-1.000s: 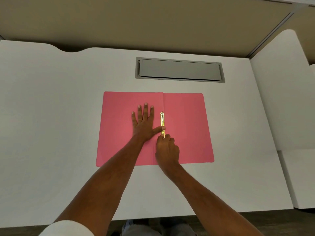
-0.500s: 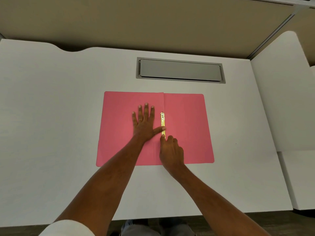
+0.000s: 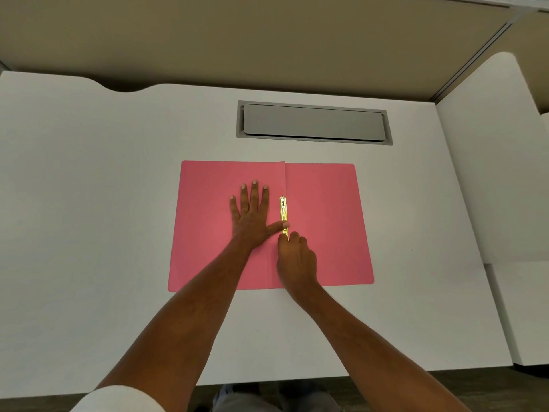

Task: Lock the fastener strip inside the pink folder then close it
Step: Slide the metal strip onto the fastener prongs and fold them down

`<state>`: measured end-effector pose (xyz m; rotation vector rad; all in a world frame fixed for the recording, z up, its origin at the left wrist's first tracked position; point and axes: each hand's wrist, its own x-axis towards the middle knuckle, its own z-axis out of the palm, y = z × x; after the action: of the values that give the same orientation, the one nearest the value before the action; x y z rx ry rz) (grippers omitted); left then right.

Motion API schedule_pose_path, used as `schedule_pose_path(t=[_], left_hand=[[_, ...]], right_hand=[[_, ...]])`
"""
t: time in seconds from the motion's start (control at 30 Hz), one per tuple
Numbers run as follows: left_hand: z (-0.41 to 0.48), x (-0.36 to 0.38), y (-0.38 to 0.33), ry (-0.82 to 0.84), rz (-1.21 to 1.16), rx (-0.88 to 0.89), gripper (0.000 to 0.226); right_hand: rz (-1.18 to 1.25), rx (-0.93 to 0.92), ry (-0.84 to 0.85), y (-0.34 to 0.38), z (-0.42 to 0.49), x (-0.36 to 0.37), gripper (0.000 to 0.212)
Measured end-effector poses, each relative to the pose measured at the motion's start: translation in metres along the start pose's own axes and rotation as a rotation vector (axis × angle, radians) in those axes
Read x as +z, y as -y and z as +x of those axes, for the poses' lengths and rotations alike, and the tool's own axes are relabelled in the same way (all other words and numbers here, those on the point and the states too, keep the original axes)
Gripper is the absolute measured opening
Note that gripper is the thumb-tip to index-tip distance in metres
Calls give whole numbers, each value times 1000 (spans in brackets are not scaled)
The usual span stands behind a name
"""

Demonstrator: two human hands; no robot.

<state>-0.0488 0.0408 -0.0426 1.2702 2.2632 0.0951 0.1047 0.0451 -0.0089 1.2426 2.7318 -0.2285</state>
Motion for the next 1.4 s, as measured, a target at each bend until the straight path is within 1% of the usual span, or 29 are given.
schedule_pose_path(t=[0.07,0.13,0.2,0.3,0.4,0.47,0.5,0.63,0.7,0.8,0.97,1.13,1.27,1.4], left_hand=[[0,0,0,-3,2,1,124],[-1,-1,0,8,6,-4,132],[-1,0,-1,10,-12,-6,136],[0,0,0,2,-28,-2,128],[0,-1,0,11,-42,-8,134],[1,-1,2,11,-46,8,128],[2,-1,3,18,-49,19,126],[4,-6,5,80,-68,44,140],[4,-7,5,91,-78,49,142],[4,-6,5,86,-82,46,142],[4,-5,6,86,-78,48,143],[4,-4,6,82,-85,49,143],[4,-3,7,68,-86,45,142],[2,-1,7,37,-85,52,141]], right_hand=[[18,5,2,-2,0,-1,29],[20,-6,-7,-4,-1,1,25],[20,-23,19,-6,-2,5,21],[8,-61,43,-6,-2,7,19],[-8,-78,42,-6,-2,8,19],[-16,-82,73,-8,-1,8,17],[-14,-89,79,-10,0,9,19],[41,-125,30,-20,4,17,31],[60,-136,17,-23,5,19,33],[81,-138,13,-29,7,15,32],[113,-132,32,-50,9,10,23],[140,-178,55,-52,6,13,23],[184,-185,80,-44,-1,16,25],[255,-134,73,-43,-6,14,33]])
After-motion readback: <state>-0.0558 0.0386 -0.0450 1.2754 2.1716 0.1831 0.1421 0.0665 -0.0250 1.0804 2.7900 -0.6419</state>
